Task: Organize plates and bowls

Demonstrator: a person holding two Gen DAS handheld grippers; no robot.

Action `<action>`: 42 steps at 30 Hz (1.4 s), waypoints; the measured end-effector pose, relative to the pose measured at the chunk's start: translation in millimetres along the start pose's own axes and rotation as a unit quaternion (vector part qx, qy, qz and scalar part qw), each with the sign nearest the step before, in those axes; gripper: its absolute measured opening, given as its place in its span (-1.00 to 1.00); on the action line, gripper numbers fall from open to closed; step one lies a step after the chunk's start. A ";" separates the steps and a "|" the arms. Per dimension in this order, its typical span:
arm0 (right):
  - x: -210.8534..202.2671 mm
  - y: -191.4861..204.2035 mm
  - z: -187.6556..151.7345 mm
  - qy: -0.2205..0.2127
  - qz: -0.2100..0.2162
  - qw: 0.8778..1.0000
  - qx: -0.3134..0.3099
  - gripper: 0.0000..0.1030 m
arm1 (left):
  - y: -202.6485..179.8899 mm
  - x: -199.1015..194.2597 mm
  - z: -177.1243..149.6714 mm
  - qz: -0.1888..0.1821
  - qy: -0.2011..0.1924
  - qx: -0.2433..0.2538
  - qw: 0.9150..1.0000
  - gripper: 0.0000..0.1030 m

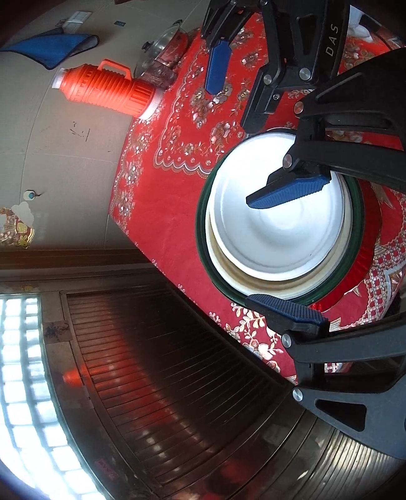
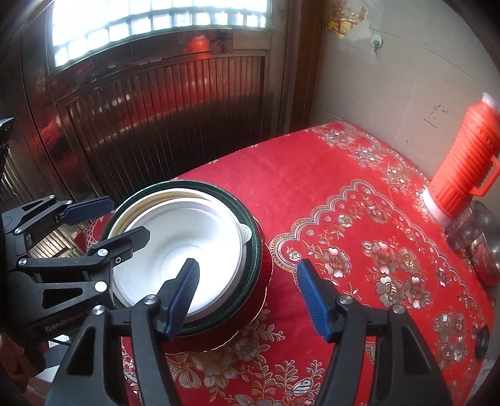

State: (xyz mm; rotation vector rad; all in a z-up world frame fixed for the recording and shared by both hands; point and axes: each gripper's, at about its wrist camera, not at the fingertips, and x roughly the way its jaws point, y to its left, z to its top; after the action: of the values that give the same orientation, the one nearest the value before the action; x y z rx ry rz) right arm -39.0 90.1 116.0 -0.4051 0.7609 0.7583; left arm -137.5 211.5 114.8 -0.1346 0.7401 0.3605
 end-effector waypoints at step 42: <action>-10.6 -0.3 -23.7 -0.141 -0.099 0.980 0.098 0.61 | 6.5 -19.2 -15.2 0.073 -0.098 -0.069 0.990 0.63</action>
State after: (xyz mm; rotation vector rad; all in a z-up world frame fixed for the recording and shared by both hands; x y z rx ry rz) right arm -54.9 71.3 108.1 -0.1861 0.5136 0.5323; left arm -162.6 208.6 116.7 -0.1743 0.5304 0.5564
